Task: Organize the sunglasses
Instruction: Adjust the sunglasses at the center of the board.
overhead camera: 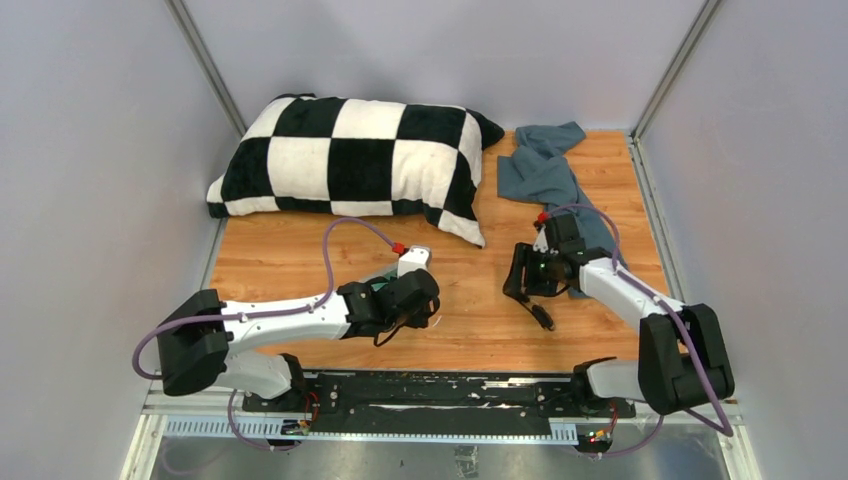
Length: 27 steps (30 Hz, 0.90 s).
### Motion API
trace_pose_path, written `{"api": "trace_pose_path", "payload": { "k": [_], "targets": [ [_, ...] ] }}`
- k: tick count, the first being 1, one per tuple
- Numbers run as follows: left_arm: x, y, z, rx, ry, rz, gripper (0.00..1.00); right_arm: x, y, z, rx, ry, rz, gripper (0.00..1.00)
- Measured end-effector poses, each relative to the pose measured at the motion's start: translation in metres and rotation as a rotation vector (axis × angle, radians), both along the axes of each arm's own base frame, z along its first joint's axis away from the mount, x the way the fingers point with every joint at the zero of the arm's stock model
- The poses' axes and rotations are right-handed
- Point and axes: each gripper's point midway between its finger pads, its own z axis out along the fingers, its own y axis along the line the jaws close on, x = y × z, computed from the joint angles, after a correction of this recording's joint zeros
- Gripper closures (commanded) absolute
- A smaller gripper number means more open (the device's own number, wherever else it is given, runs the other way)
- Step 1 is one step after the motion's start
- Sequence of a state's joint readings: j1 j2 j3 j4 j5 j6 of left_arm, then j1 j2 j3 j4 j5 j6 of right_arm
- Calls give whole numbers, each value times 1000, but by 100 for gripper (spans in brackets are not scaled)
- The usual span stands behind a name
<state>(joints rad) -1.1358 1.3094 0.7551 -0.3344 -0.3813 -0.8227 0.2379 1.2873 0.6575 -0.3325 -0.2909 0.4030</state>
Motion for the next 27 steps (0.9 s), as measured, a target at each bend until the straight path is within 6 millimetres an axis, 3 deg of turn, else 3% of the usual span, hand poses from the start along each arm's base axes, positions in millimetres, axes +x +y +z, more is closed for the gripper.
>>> {"api": "trace_pose_path", "payload": {
  "k": [4, 8, 12, 16, 19, 22, 24, 27],
  "targets": [
    [-1, 0, -6, 14, 11, -4, 66, -24, 32, 1, 25, 28, 143, 37],
    [-1, -1, -8, 20, 14, -7, 66, -63, 59, -1, 18, 86, 302, 38],
    [-1, -1, -7, 18, 12, -7, 66, -95, 57, -3, -27, 168, 366, 38],
    [-1, -2, -7, 17, 12, -7, 66, -94, 39, 19, -93, 118, 288, 40],
    [0, -2, -6, 16, 11, -7, 66, -77, 29, 57, -90, -23, 140, 43],
    [0, -2, -6, 13, 11, -7, 66, -73, 23, 81, -39, -102, 3, 46],
    [0, -3, -6, 11, 10, -7, 67, -74, 19, 88, 4, -114, -95, 50],
    [0, -3, -6, 10, 9, -7, 66, -85, 13, 79, 44, -52, -219, 50]
  ]
}}
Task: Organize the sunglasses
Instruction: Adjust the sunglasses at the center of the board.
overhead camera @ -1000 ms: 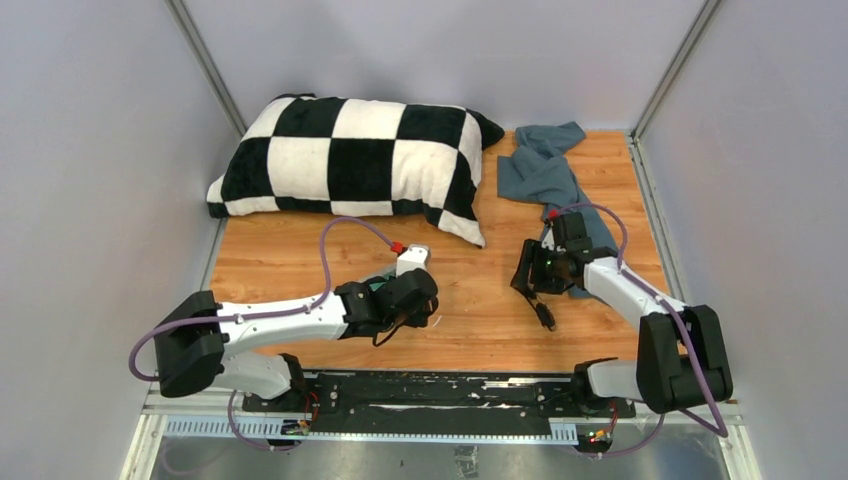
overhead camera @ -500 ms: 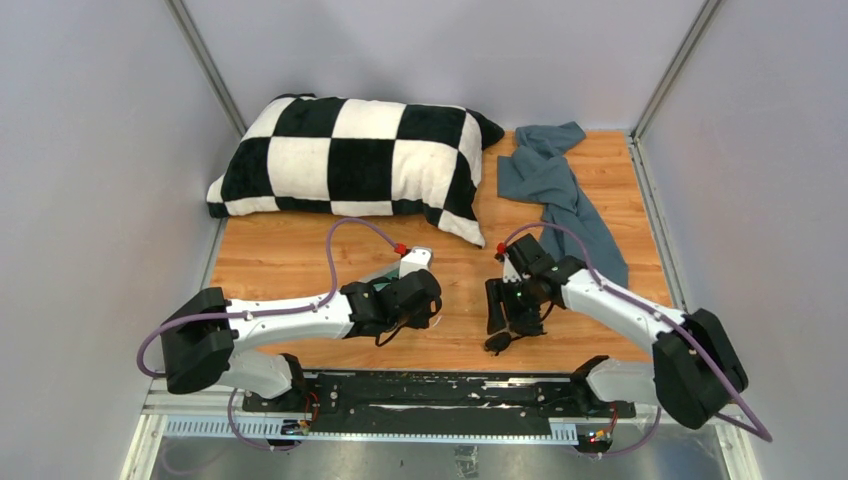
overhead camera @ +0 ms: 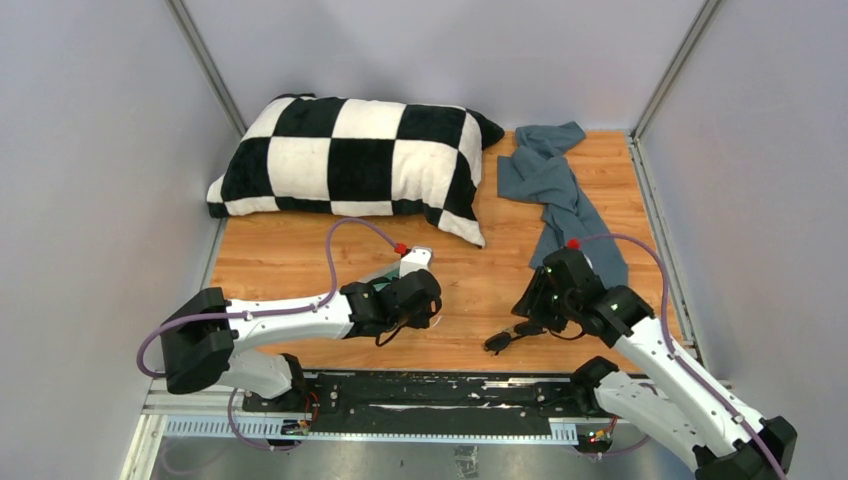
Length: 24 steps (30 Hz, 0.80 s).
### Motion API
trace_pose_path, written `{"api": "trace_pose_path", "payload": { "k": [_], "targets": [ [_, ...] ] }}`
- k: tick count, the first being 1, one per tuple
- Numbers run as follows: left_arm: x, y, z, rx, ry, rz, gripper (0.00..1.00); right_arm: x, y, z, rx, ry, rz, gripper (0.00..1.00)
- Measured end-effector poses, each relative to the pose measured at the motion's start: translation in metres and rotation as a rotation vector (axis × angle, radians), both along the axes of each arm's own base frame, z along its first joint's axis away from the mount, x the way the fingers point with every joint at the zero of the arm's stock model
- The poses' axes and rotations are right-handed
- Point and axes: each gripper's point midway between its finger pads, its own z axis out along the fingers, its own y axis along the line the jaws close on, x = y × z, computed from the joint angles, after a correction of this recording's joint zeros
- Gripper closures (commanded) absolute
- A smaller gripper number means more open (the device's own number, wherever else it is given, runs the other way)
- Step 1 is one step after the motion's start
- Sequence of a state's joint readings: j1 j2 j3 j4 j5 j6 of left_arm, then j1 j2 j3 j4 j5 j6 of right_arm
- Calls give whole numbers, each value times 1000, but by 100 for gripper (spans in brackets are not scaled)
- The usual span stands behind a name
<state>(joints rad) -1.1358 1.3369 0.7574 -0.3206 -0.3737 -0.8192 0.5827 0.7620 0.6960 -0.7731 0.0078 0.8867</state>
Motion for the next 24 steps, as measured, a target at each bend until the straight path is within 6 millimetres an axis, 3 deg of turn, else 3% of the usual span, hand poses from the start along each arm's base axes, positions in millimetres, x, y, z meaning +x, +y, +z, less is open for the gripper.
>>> {"api": "trace_pose_path", "payload": {
  "k": [6, 14, 24],
  "targets": [
    [0, 0, 0, -2, 0, -3, 66, -24, -7, -34, 19, 200, -176, 49],
    [-4, 6, -5, -1, 5, -4, 66, -41, -11, -68, 9, 351, -310, 57],
    [-6, 9, -5, -3, 4, -4, 66, -34, -9, -83, 9, 380, -388, 68]
  ]
}}
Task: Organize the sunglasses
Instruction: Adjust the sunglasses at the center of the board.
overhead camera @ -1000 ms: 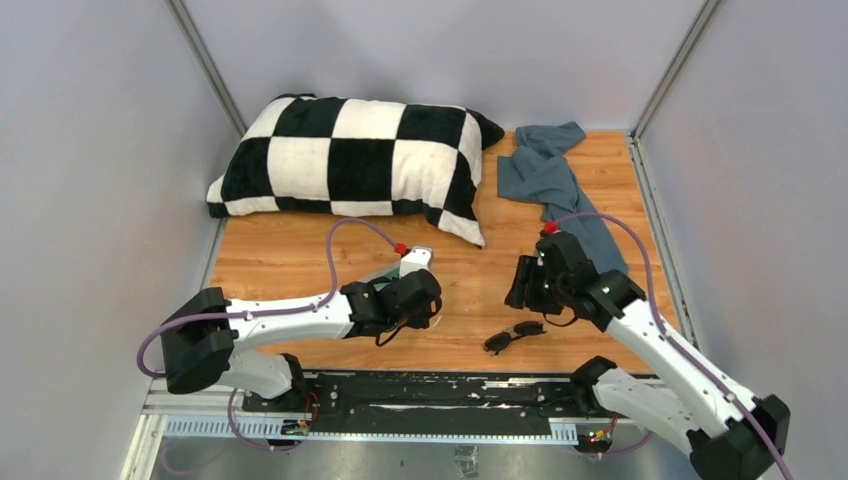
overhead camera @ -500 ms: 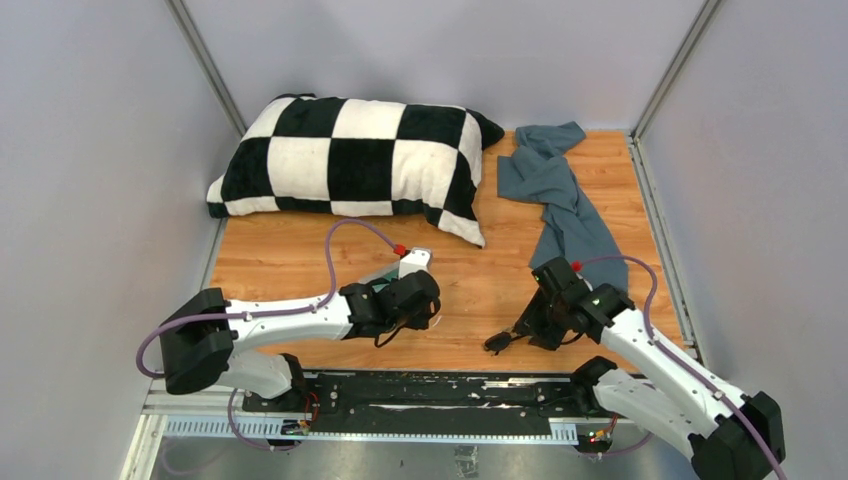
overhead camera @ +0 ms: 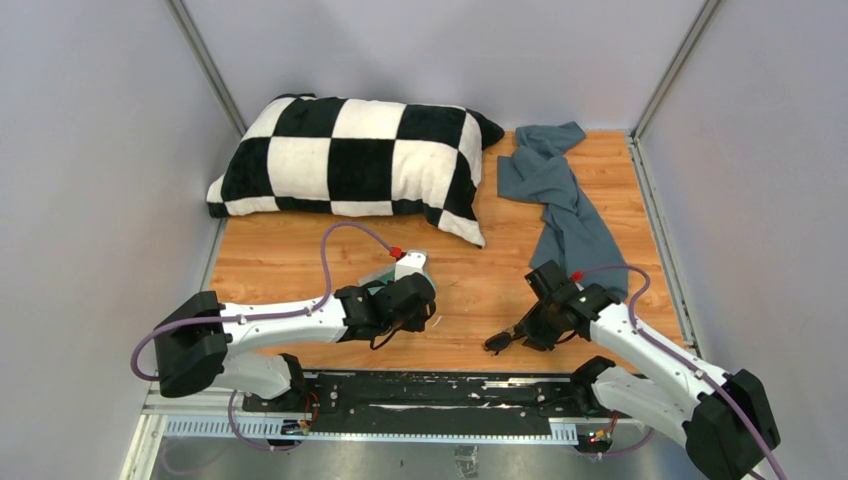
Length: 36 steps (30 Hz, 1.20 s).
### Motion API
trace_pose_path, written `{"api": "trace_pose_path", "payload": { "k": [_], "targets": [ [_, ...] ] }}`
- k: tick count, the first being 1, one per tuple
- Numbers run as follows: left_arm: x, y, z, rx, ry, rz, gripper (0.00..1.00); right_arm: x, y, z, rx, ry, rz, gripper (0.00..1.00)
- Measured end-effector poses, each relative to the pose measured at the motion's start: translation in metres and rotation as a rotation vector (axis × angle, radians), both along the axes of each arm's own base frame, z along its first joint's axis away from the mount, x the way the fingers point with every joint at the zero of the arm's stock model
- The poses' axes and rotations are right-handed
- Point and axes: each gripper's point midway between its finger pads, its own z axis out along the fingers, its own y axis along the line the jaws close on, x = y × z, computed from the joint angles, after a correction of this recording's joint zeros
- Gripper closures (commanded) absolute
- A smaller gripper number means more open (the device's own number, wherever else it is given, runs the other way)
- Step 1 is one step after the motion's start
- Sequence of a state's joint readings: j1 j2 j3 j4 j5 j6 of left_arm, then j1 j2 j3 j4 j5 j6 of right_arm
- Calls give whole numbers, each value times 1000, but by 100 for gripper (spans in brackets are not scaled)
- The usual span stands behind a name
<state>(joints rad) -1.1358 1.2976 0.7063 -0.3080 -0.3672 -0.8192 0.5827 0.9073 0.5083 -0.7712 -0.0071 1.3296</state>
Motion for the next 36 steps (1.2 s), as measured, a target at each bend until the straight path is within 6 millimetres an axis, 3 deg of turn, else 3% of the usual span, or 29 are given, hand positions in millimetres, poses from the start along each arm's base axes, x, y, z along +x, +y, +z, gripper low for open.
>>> {"api": "trace_pose_path", "payload": {
  "k": [21, 27, 30, 36],
  "targets": [
    [-2, 4, -6, 14, 7, 0, 67, 5, 7, -24, -1, 33, 7, 75],
    [-2, 4, -6, 14, 7, 0, 67, 12, 4, -22, -27, -28, 61, 75],
    [-2, 4, -6, 14, 7, 0, 67, 17, 1, -16, -36, -80, 90, 71],
    [-2, 4, -6, 13, 8, -2, 67, 27, 2, 4, -15, -217, 158, 51]
  ]
}}
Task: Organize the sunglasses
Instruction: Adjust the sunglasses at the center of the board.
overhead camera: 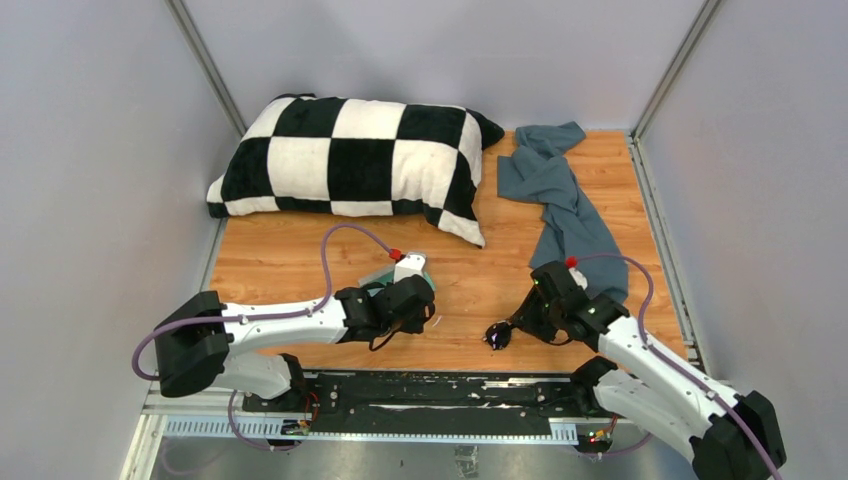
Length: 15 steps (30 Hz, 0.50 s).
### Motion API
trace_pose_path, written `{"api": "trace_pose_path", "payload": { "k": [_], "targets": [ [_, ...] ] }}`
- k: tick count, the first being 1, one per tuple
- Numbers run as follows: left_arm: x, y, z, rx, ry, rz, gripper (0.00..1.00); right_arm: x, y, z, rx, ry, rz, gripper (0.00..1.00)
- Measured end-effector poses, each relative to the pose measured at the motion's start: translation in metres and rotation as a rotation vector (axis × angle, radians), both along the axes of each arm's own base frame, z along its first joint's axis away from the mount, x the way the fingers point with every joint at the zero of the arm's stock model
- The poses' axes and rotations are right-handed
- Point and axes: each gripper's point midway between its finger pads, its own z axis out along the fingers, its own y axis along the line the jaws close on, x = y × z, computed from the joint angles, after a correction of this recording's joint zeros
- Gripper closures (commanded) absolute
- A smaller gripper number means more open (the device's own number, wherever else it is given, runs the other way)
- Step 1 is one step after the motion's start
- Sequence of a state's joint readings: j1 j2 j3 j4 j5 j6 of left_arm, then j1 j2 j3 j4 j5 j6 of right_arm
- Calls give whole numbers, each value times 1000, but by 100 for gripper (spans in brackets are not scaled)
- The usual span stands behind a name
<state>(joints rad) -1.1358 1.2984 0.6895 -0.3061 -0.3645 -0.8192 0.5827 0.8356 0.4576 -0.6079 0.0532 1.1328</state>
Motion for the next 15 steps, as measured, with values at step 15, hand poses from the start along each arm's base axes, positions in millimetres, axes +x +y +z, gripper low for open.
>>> {"api": "trace_pose_path", "payload": {
  "k": [15],
  "targets": [
    [-1, -3, -3, -1, 8, -7, 67, -1, 17, -11, 57, 106, -42, 43]
  ]
}}
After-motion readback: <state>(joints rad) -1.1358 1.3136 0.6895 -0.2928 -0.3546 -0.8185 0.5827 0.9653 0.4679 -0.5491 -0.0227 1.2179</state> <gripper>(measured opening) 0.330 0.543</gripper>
